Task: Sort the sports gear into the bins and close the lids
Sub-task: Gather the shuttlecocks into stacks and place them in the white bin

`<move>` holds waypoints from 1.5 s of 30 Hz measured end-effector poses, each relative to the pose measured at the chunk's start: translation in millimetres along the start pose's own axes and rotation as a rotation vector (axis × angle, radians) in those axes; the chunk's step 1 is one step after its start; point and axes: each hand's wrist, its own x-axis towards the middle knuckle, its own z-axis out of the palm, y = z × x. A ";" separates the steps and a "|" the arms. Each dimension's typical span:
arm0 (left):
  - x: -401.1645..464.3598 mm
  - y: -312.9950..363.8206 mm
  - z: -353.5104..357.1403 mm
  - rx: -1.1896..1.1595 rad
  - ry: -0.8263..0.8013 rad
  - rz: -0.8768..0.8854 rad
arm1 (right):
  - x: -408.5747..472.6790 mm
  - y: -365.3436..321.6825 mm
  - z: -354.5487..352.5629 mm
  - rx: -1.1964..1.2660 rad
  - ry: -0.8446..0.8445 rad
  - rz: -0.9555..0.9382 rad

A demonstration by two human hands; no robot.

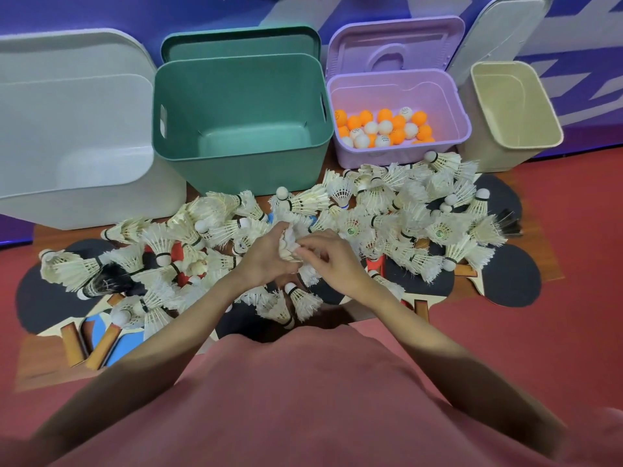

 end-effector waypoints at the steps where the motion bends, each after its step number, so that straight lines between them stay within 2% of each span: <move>1: 0.8 -0.4 0.8 -0.025 0.021 -0.017 | -1.7 1.1 -3.8 -0.009 0.045 0.037; 5: -1.3 -3.9 3.5 -0.011 0.067 -0.078 | -6.5 25.3 -23.4 -0.086 0.368 0.193; 7: -4.3 -9.1 4.6 -0.020 0.083 -0.078 | -6.8 46.5 -33.2 -0.163 0.425 0.337; 9: -8.0 -15.0 6.0 -0.039 0.106 -0.084 | -6.8 65.9 -42.5 -0.289 0.301 0.424; 11: -11.6 -19.9 7.4 -0.059 0.130 -0.093 | -6.1 76.2 -48.6 -0.403 0.096 0.402; 13: -14.9 -24.0 7.7 -0.074 0.144 -0.103 | -3.6 78.2 -49.6 -0.475 -0.020 0.338; 17: -20.8 -30.1 3.6 -0.060 0.161 -0.103 | 5.7 70.2 -42.8 -0.699 -0.057 0.256; 23: -31.0 -33.6 -2.2 -0.090 0.201 -0.123 | 22.4 60.4 -45.7 -0.860 -0.066 0.370; 27: -37.1 -38.7 -3.3 -0.074 0.177 -0.160 | 20.8 52.1 -53.4 -0.796 0.200 0.288; 30: -40.7 -39.9 -2.0 -0.070 0.169 -0.179 | 12.5 28.7 -54.6 -0.465 0.413 0.083; 33: -42.5 -35.7 -0.7 -0.079 0.176 -0.176 | 5.8 3.7 -44.6 -0.136 0.299 -0.126; 36: -42.6 -32.2 -0.9 -0.117 0.173 -0.150 | -1.2 -7.8 -22.5 -0.108 0.094 -0.238; 40: -46.4 -27.2 -0.8 -0.197 0.137 -0.064 | -2.6 -8.9 4.4 -0.103 -0.098 -0.236; 45: -57.6 -30.2 -4.6 -0.351 0.170 -0.053 | 6.8 -16.9 10.2 -0.031 -0.191 -0.150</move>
